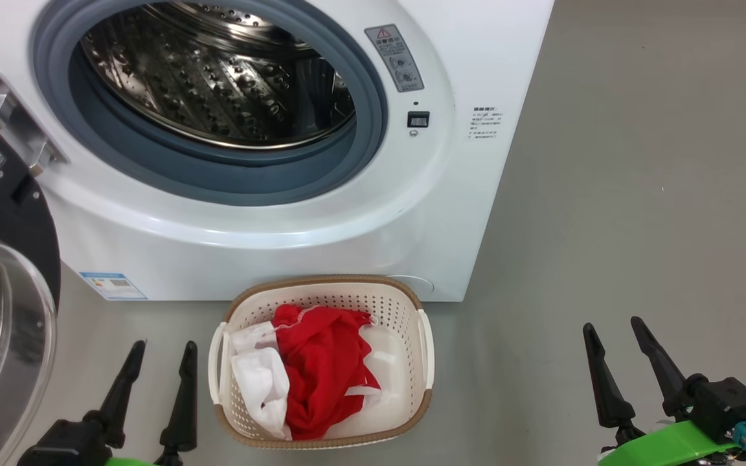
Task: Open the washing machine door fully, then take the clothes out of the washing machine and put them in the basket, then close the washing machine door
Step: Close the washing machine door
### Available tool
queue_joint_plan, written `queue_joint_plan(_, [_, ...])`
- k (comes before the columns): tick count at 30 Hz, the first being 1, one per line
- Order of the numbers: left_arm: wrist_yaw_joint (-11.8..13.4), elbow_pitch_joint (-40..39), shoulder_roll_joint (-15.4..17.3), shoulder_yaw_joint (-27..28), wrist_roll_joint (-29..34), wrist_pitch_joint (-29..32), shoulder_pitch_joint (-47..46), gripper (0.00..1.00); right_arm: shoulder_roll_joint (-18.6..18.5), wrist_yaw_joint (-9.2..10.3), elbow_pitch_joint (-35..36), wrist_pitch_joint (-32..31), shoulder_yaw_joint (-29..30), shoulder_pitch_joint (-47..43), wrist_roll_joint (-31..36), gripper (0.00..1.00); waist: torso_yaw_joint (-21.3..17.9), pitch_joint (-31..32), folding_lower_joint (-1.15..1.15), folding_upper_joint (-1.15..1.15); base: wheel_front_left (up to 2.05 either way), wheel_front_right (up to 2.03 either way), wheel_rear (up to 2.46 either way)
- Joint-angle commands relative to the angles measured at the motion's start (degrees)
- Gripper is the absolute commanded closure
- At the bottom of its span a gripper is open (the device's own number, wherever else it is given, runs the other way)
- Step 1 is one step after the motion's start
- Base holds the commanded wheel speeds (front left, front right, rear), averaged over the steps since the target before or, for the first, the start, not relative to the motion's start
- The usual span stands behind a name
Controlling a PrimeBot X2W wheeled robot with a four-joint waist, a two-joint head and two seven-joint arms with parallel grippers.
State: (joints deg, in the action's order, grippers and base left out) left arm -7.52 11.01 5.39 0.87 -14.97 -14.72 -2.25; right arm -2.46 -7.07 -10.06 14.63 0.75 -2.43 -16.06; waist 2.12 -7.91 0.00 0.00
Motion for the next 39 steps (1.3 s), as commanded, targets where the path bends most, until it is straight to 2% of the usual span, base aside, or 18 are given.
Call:
queue_joint_plan(1, [0.03,-1.18,0.53,2.19,0.68,-0.28,0.26,0.0,-0.42,-0.42,1.42,0.37,-1.53,-0.61,0.94,0.0,0.04,0.1,0.0,0.0,-0.88,0.88,0.0])
queue_joint_plan(15, [0.03,-1.73,0.34,1.86,0.54,-0.28,0.66,0.0,-0.42,-0.42,1.55,0.37,-1.67,-0.85,0.98,0.0,0.07,0.05,0.0,0.0,-1.26,1.26,0.0])
queue_joint_plan(29, [0.03,-1.85,0.02,1.97,0.92,-0.28,0.08,0.0,-0.42,-0.42,1.58,0.37,-1.61,-0.42,0.99,0.0,0.31,-0.53,0.0,0.0,-0.13,0.13,0.0])
queue_joint_plan(34, [0.03,-1.34,-0.52,1.82,0.51,-0.28,-0.18,0.0,-0.42,-0.42,1.42,0.37,-1.89,-0.35,1.44,0.0,2.25,-0.36,0.0,0.0,0.0,0.0,0.0])
queue_joint_plan(39, [0.03,0.14,-1.36,2.79,0.49,-0.28,-0.12,0.0,-0.42,-0.42,1.03,0.37,-2.19,-0.33,2.33,0.0,6.35,0.15,0.0,0.0,0.0,0.0,0.0])
